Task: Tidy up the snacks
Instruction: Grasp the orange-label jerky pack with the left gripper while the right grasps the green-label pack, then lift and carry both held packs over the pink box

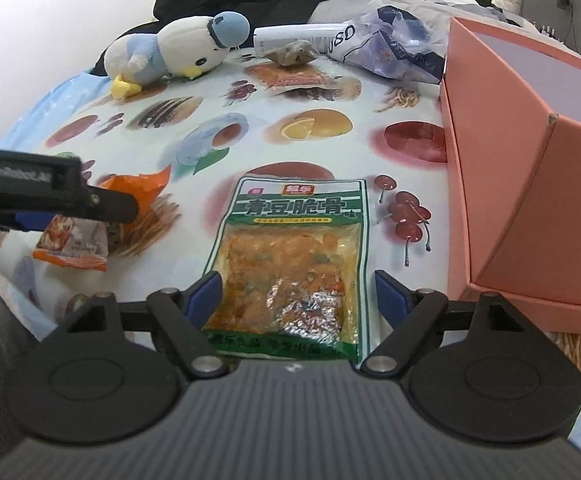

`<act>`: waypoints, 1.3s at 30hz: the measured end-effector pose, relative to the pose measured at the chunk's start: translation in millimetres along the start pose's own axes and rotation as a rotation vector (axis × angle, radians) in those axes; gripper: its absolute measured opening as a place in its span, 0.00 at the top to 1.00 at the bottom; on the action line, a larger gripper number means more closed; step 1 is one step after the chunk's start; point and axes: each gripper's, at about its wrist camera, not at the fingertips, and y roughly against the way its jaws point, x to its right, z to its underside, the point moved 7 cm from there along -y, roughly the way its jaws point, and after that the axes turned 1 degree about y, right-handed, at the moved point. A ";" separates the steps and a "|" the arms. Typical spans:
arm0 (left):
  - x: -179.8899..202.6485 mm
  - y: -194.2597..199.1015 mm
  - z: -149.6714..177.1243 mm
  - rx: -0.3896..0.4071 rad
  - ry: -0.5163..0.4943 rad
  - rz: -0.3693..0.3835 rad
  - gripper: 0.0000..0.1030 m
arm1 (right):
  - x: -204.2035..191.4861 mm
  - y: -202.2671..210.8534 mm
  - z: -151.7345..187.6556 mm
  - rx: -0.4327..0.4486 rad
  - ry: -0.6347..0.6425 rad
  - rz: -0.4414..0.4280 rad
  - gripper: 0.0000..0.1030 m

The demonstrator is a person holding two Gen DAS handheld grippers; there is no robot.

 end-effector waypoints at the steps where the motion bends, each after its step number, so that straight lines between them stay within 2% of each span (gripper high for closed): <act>1: 1.1 -0.5 0.5 0.003 -0.009 -0.012 0.16 | -1.6 0.3 0.4 0.001 0.009 0.007 0.24; 6: 5.2 -1.4 0.7 0.006 -0.016 -0.034 0.21 | -4.3 1.4 0.8 0.007 0.028 0.009 0.29; 11: 9.8 -0.7 0.3 0.005 -0.014 -0.047 0.27 | -7.9 7.2 -1.2 0.022 0.045 0.006 0.45; 12: 10.9 -0.4 -0.2 0.004 -0.010 -0.046 0.28 | -8.1 8.1 -2.3 0.022 0.046 0.000 0.49; 13: 11.5 0.0 -0.3 0.006 -0.006 -0.049 0.28 | -7.7 8.8 -3.6 0.022 0.042 -0.006 0.61; 16: 15.2 2.5 -0.5 0.017 -0.012 -0.073 0.29 | -3.5 12.7 -10.3 0.029 0.025 -0.014 0.75; 25: 25.7 20.9 -1.6 0.038 -0.010 -0.040 0.30 | -3.7 26.2 -22.5 0.048 0.002 -0.026 0.81; 39: 50.0 75.0 -9.3 0.085 -0.022 0.012 0.30 | 17.6 74.7 -45.7 0.115 -0.032 0.025 0.82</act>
